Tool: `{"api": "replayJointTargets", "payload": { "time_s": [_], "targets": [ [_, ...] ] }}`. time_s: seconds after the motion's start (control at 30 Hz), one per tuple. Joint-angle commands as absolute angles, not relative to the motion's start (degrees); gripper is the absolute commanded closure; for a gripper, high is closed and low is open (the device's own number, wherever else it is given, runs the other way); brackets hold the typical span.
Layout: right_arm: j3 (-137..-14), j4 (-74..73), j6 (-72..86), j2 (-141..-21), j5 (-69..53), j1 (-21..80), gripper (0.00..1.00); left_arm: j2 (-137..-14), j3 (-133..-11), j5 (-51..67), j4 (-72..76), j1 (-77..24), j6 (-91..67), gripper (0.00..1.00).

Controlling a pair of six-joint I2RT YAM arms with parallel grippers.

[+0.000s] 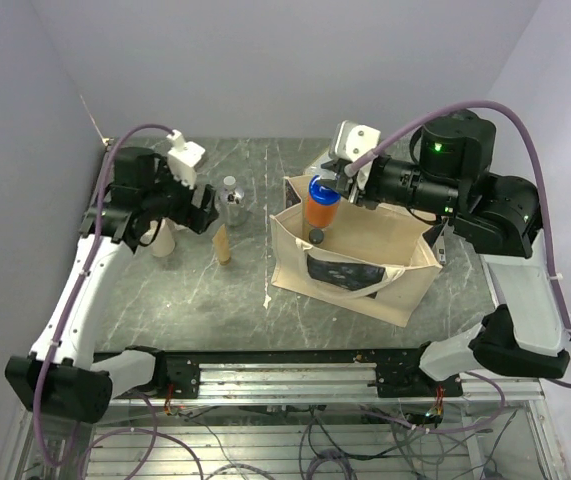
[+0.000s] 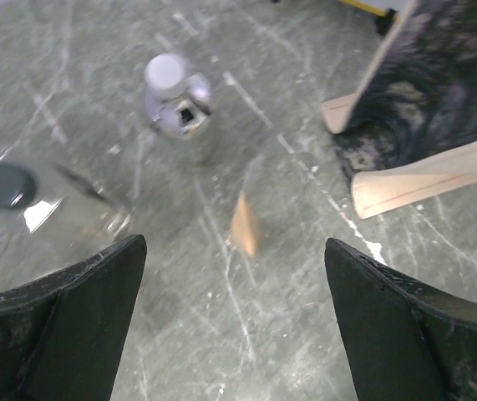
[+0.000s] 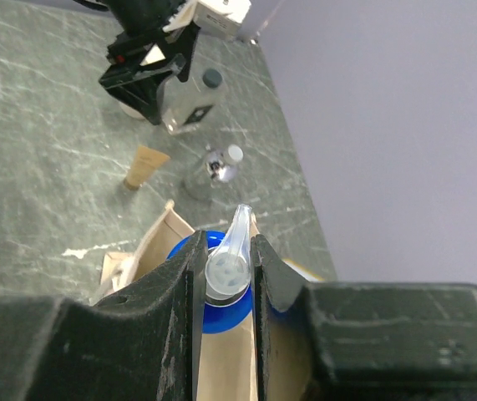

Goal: Place the personal care products into the canvas bag
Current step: Place the care product in the canvas bag.

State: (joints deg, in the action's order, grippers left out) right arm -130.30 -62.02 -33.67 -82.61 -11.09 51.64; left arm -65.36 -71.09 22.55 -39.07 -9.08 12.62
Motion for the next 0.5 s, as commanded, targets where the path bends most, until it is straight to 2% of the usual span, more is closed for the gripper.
{"api": "replayJointTargets", "payload": {
  "time_s": [0.0, 0.27, 0.47],
  "targets": [
    [-126.6, -55.3, -34.2, -78.8, -9.8, 48.0, 1.0, -68.0, -75.9, 22.4, -40.4, -16.4, 15.2, 0.03],
    [-118.3, -54.4, -33.8, -75.8, -13.0, 40.7, 1.0, -71.9, -81.7, 34.2, -40.0, -22.2, 17.1, 0.04],
    [-112.1, -53.6, -34.4, -74.0, -16.0, 35.1, 1.0, -73.7, -85.0, 38.8, -36.2, -24.5, 11.3, 0.07]
  ]
}}
